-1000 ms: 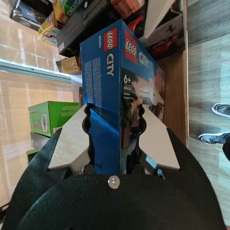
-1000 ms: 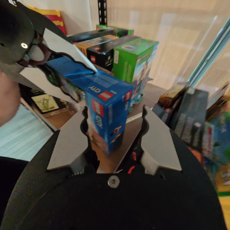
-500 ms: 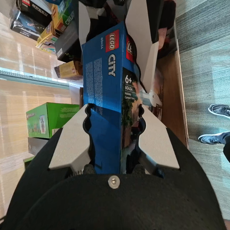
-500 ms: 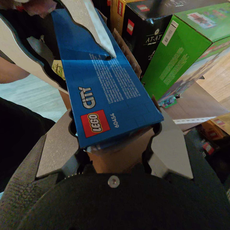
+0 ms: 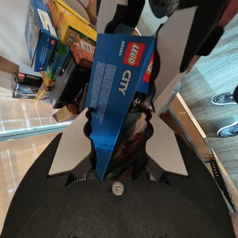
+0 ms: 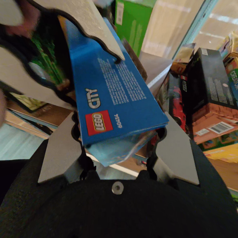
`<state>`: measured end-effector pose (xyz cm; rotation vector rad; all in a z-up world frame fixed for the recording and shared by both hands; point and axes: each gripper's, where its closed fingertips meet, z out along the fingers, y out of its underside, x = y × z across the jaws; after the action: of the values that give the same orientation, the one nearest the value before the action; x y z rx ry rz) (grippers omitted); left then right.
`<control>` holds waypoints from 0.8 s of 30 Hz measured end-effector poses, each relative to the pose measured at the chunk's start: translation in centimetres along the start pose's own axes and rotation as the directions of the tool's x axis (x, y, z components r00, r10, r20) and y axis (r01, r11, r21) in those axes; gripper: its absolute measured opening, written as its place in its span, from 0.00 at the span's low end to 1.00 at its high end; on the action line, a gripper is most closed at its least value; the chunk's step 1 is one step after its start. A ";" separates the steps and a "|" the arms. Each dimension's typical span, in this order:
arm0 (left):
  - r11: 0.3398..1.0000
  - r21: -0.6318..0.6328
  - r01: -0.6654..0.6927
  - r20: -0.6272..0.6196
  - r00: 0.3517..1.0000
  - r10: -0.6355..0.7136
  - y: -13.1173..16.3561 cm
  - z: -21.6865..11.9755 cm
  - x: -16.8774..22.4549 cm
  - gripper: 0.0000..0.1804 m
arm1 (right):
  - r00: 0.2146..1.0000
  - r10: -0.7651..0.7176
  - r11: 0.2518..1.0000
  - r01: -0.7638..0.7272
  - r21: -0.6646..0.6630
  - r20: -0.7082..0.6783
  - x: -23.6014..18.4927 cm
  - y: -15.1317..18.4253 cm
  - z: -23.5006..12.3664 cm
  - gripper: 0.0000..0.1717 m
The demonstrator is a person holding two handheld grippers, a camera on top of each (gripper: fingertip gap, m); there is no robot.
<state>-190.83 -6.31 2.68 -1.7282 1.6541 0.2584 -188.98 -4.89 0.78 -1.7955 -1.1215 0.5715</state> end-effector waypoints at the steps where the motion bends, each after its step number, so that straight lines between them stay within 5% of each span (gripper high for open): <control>1: 1.000 0.011 -0.009 -0.011 1.000 0.009 -0.1 0.0 0.2 0.47 | 0.999 0.012 0.998 -0.013 0.057 0.029 -0.7 -0.2 -0.7 0.70; 4: 0.998 0.066 0.010 -0.012 1.000 -0.010 -0.4 0.3 0.1 0.47 | 0.998 -0.008 0.941 0.030 0.338 -0.068 -0.2 -0.9 -4.0 0.70; 6: 0.993 0.113 0.024 -0.012 1.000 -0.023 -0.5 0.3 0.1 0.47 | 0.994 -0.007 0.874 0.061 0.482 -0.113 0.0 1.3 -6.2 0.55; 11: 0.994 0.104 0.024 0.011 1.000 -0.025 -0.6 0.3 0.2 0.47 | 0.987 0.157 0.864 -0.157 0.479 0.041 -1.5 13.3 -2.5 0.51; 15: 0.993 0.110 0.035 0.012 0.999 -0.036 -0.6 0.4 0.1 0.47 | 0.896 0.380 0.789 -0.443 0.426 0.227 -1.6 20.5 4.1 0.50; 20: 0.993 0.109 0.047 0.013 0.999 -0.048 -0.9 0.5 0.1 0.47 | 0.812 0.377 0.649 -0.575 0.498 0.446 -3.3 18.7 6.8 0.37; 24: 0.987 0.140 0.075 0.010 0.997 -0.077 -1.3 0.6 0.1 0.47 | 0.853 0.369 0.672 -0.520 0.527 0.369 -2.5 18.6 6.7 0.35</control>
<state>-189.42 -6.12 2.68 -1.6754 1.5537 0.1166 -186.83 -7.12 -18.85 -1.4219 -0.5059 1.3167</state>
